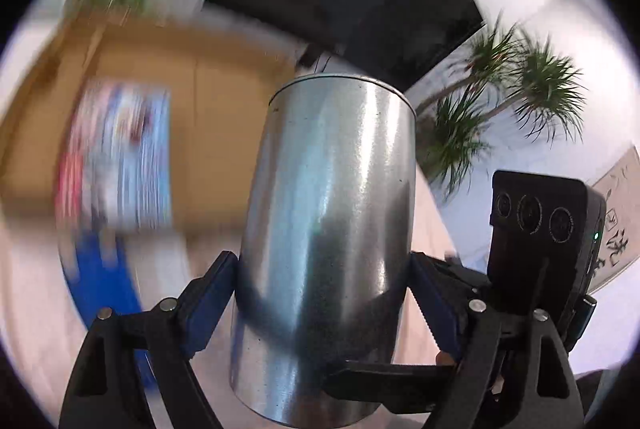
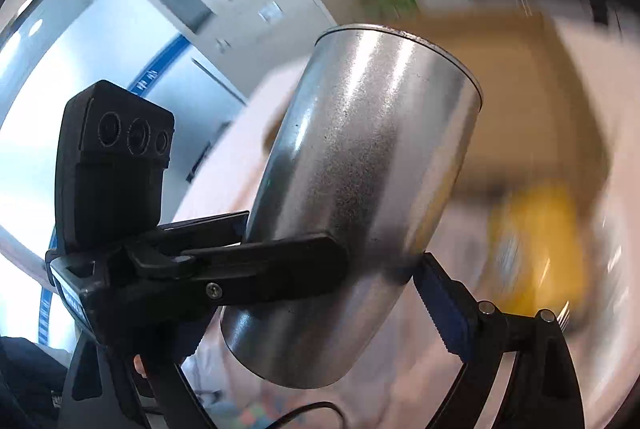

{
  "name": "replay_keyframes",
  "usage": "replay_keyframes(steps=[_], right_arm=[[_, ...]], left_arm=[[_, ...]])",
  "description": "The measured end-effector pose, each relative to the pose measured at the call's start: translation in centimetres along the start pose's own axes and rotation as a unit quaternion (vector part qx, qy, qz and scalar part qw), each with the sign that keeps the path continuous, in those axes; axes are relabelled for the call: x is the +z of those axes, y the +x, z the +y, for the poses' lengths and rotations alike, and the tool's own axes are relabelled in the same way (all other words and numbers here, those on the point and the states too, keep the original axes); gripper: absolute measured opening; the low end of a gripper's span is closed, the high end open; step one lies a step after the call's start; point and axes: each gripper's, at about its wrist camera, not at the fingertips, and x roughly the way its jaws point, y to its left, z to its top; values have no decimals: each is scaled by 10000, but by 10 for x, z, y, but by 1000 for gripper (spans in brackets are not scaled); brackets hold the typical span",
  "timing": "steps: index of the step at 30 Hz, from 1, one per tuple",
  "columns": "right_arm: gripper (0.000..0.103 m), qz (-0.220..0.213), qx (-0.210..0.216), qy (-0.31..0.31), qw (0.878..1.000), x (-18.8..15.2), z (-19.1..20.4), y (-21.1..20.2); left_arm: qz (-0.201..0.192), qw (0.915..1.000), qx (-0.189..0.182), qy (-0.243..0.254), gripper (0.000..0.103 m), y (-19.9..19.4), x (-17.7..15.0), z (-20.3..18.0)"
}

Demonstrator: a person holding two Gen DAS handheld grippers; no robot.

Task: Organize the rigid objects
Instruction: 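Grasp the silver canister with the left gripper and lay it in the box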

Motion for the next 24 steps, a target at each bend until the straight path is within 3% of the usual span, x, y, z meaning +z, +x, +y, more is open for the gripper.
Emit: replay_keyframes(steps=[4,8,12,15,19,24], right_arm=[[91,177,-48,-440,9989,79,-18,15],[89,763,3,-321,9966,120,-59,57],[88,1343,93,224,9906,114,-107,102],[87,1673,-32,385,9851,96,-124,121],[89,1807,-83,514,9822,92,-131,129],[92,1809,-297,522,9817,85,-118,135]], left_arm=[[-12,9998,191,5,86,26,71,21],[387,9971,126,-643,85,72,92,66],[960,9859,95,-1371,85,118,68,115],[1271,9784,205,-1616,82,131,52,128],[1207,9800,349,-1544,81,125,46,114],[756,9890,866,-933,81,80,42,78]])
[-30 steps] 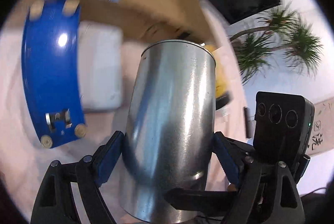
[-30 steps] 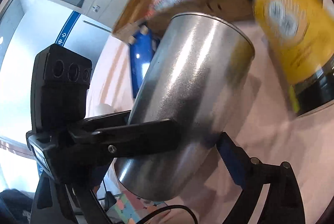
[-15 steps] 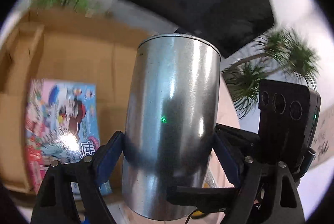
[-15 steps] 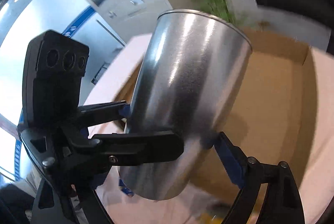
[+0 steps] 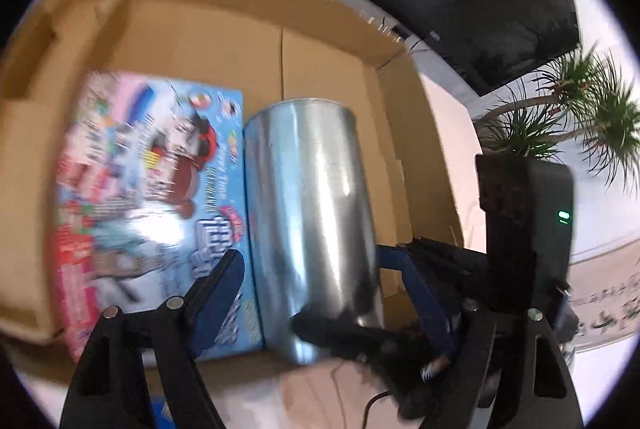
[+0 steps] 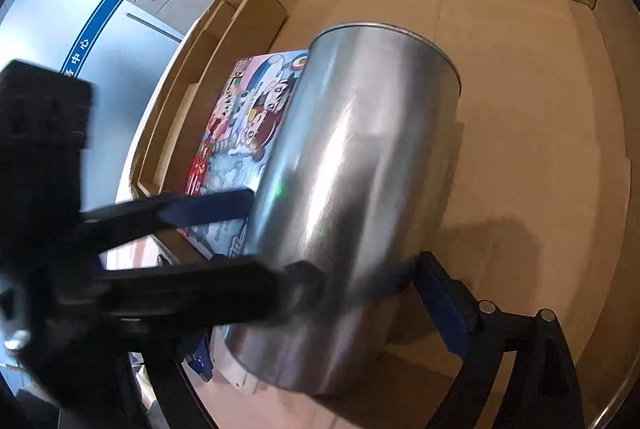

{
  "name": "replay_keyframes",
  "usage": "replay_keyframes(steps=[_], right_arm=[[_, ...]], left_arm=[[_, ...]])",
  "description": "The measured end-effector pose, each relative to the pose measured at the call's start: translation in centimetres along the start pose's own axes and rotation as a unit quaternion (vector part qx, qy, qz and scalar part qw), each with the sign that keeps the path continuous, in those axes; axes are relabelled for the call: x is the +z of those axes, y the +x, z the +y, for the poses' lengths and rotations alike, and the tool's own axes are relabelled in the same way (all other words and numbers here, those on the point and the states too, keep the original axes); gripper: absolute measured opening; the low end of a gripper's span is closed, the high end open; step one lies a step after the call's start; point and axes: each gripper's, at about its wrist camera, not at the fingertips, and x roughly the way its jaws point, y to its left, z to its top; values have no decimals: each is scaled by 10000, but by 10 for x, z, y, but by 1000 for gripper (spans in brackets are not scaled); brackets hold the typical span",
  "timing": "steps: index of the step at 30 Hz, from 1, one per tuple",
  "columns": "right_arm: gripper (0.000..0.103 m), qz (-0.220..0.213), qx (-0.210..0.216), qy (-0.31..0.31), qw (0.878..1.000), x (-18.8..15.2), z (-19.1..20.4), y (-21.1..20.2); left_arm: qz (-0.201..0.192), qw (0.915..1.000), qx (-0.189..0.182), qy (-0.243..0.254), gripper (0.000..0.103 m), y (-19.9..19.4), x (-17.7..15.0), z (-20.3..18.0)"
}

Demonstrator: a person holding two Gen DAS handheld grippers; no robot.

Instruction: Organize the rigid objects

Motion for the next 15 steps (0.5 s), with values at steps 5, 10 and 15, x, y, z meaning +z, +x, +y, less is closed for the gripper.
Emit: replay_keyframes(steps=[5,10,15], right_arm=[[97,-1107,-153,-116,9937,-44,14,-78],[94,-1619,-852,82,9831,-139,-11,-132],[67,-1190,-1087,151,9868,-181,-11,-97]], left_arm=[[-787,9937,440,660,82,-64,-39,-12],[-628,9956,179,672,82,-64,-97,-16],[233,9919,-1244,98,82,-7,-123,-11]])
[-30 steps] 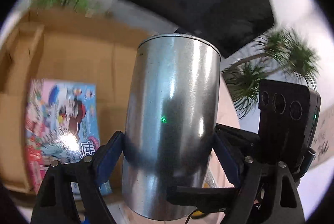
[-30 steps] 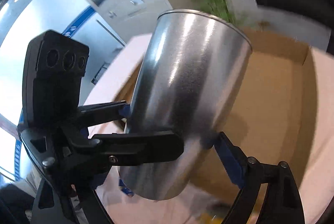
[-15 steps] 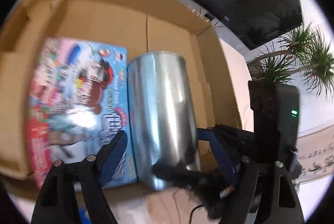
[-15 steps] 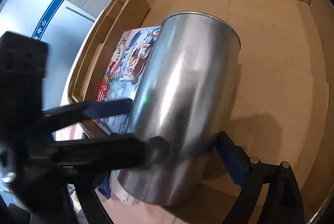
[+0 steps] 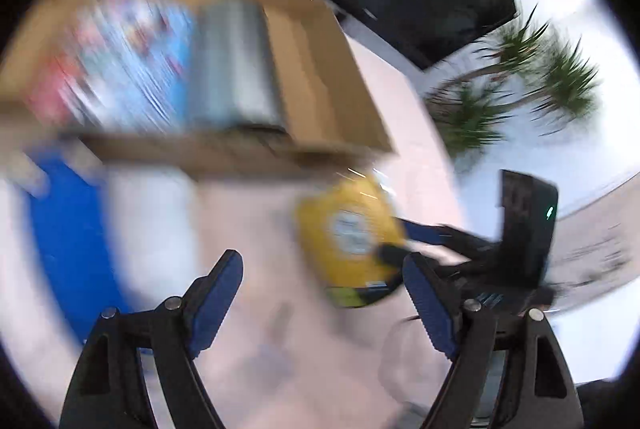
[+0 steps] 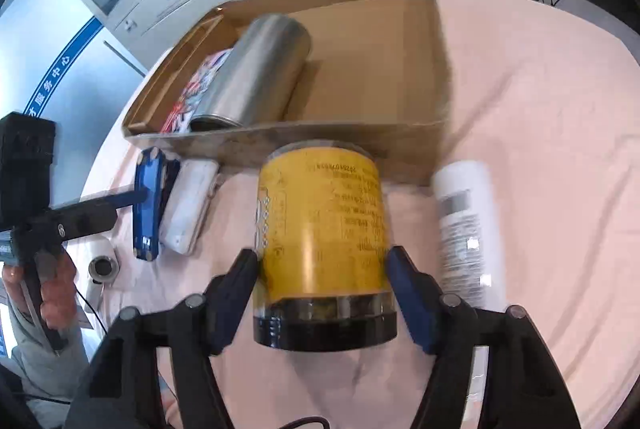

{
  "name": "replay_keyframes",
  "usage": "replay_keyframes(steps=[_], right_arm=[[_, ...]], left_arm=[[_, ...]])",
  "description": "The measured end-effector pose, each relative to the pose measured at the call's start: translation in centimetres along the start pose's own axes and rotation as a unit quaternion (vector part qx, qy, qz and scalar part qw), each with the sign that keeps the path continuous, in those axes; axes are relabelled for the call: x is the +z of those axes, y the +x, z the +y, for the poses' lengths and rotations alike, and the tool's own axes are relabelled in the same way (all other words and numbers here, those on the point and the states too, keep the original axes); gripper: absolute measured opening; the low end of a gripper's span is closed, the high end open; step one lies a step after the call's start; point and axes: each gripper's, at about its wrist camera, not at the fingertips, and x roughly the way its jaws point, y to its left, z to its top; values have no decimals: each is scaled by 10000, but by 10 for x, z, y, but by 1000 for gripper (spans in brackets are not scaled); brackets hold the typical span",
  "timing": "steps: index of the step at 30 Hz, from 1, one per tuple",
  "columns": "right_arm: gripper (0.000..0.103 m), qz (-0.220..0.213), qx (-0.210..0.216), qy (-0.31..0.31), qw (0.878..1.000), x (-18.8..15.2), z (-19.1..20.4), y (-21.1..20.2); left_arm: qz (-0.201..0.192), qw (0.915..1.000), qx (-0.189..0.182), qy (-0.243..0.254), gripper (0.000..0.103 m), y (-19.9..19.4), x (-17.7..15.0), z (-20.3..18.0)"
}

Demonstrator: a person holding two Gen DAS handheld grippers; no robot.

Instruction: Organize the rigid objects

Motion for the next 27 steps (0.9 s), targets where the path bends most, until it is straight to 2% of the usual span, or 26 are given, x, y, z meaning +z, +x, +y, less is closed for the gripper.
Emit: replay_keyframes(steps=[1,2,3,5,7,9,10,11,14,17,20,22,23,24,27], right_arm=[[67,44,92,-111,9999,-4,8,-1],[66,120,333,-268,9990,-7,19,0],[66,204,723,-427,9963,-12,29,-1],[67,265,1034,-453,9933,-14,36,3],[82,372,1123,-195,9928,-11,26,16],[85,695,1721,221,9824,-8,20,46],[90,752,1897,342,9784,-8,18,53],[91,768,1956,428,9767,-8,17,60],[89,579,1830,430,9805,-9,27,54],[89,93,1687,163,9855,1,42,11],[89,-569,1436,-321,9875,33,50,-46],[89,-873,1274,-614,9861,69,47,-71],[89,-862,1247,-658,9863,82,42,-73],[88,-775,1223,-720,9868,101,37,-69],[87,-360,1279,-623,9892,135,19,-36]], left_arm=[[208,9994,-212,-204,82,11,-1,5],[287,9985,-194,-418,82,19,-1,11],[323,9981,-150,-510,82,25,-1,14],[396,9976,96,-557,84,34,2,21],[507,9961,154,-711,82,39,3,31],[561,9964,288,-570,83,42,4,28],[556,9968,405,-406,83,42,3,23],[550,9966,530,-308,83,40,3,20],[438,9966,703,-49,83,25,4,3],[-43,9965,673,485,83,-6,16,-42],[-624,9903,591,1091,83,-31,52,-84],[-765,9891,553,1130,83,-36,83,-92],[-914,9876,688,1076,83,-34,99,-89],[-888,9882,723,1014,83,-30,112,-85],[-542,9940,782,541,83,4,141,-59]])
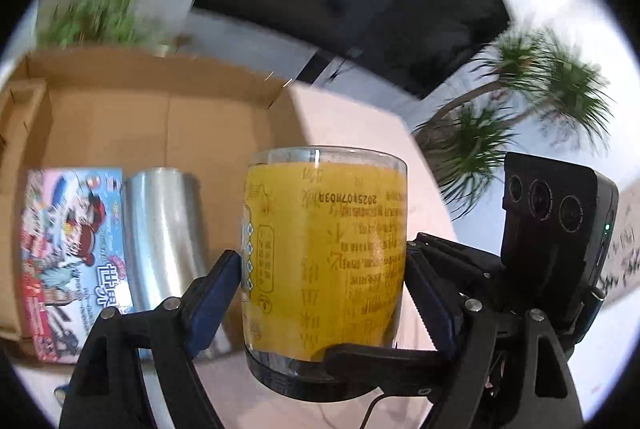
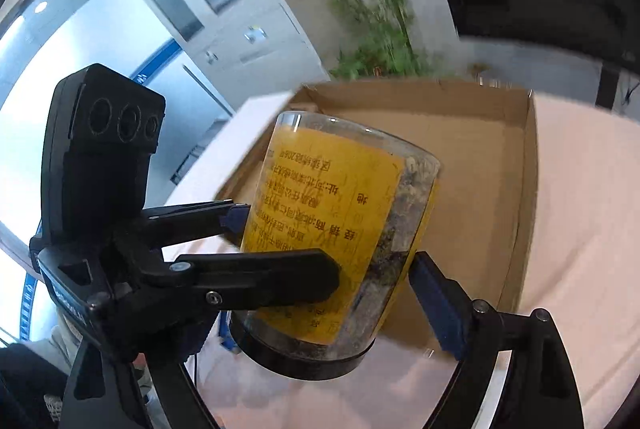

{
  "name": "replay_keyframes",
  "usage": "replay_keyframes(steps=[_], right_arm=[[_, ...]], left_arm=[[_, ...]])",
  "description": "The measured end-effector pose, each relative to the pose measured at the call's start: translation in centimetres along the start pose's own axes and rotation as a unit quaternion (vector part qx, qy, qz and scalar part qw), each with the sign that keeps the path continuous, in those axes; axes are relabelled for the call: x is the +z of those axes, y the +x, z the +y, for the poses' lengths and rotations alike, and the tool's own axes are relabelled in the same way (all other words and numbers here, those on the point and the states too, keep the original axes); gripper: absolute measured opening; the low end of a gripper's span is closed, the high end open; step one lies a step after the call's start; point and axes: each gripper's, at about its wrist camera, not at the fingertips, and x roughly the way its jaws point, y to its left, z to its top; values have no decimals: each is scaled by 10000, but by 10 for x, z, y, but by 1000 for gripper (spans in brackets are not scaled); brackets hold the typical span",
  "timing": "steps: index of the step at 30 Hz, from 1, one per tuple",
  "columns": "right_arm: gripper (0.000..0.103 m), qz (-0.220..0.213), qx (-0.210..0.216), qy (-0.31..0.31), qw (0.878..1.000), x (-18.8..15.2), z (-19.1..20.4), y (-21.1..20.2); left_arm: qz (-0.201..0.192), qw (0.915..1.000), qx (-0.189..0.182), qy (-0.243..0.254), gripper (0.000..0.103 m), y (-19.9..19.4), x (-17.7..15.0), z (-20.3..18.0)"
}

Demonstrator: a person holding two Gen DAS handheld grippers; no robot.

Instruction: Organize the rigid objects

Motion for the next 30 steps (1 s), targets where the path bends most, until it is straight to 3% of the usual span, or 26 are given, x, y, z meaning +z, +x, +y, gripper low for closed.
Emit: replay_keyframes(steps=[4,6,9,12,15,17,20,23,26,29,30], right_arm=[[85,516,-81,436,9977,-4,-39,49],[86,534,-208,580,9967,-8,-43,71],[89,705,-322,811,9937,-14,-55,89],[92,778,-448,864,9922,-18,-52,101],[92,525,-465,625,9956,-34,-34,73],[94,71,-479,372,9981,-56,-14,36],[101,-406,-927,155,9947,-90,-7,-13],[100,-326,-1548,298,9870,-143,-24,-29],[80,225,-1798,788,9803,-180,-52,-6],[65,461,-2132,690,9735,-199,-54,17],[50,495,-2292,526,9707,-204,-52,19]], left_arm=[[652,9959,-152,-606,82,44,-10,41],[559,9976,17,-401,77,46,-15,32],[627,9972,190,-364,77,46,-18,27],[436,9980,459,-61,77,32,-30,13],[-115,9969,695,337,77,-2,-52,2],[-541,9914,953,717,77,-29,-72,-6],[-937,9799,1281,1204,77,-51,-105,-14],[-919,9750,1378,1479,77,-53,-133,-20],[-805,9754,1124,1715,77,-45,-152,-29],[-738,9731,933,1974,77,-42,-161,-40],[-719,9724,829,2060,77,-43,-162,-43]])
